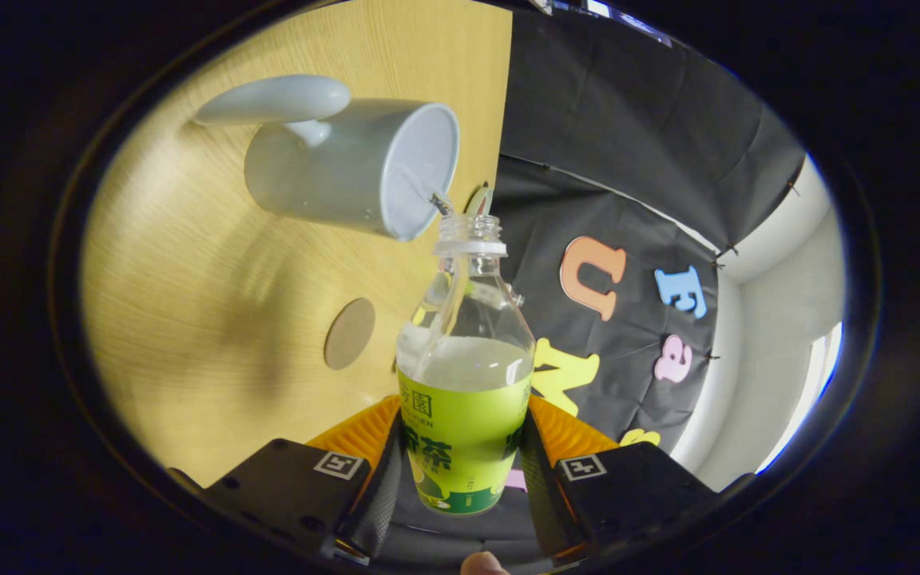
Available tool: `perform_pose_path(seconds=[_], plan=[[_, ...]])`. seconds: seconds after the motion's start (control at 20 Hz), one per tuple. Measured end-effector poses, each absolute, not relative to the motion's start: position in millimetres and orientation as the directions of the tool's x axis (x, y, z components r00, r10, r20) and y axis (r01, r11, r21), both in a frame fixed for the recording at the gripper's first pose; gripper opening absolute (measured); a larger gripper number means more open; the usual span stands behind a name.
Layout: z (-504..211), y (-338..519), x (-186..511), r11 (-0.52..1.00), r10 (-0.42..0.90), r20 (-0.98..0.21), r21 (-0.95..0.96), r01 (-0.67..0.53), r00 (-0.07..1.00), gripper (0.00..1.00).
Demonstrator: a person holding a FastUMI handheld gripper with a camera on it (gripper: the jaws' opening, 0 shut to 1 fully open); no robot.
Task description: Take the bottle from table, then pour the juice into the cup, finally place the bottle on the coaster
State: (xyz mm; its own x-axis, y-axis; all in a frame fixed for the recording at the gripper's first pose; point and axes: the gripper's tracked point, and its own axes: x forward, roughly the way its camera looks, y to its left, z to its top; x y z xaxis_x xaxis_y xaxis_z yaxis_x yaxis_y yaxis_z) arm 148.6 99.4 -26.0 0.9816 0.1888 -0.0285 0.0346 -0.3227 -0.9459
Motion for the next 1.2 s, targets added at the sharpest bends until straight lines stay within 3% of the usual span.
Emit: perform_pose_path(seconds=[1.2], plan=[[3.8,113.3,153.1,-0.450,0.237,0.027,-0.883,0.134,0.971,0.75]])
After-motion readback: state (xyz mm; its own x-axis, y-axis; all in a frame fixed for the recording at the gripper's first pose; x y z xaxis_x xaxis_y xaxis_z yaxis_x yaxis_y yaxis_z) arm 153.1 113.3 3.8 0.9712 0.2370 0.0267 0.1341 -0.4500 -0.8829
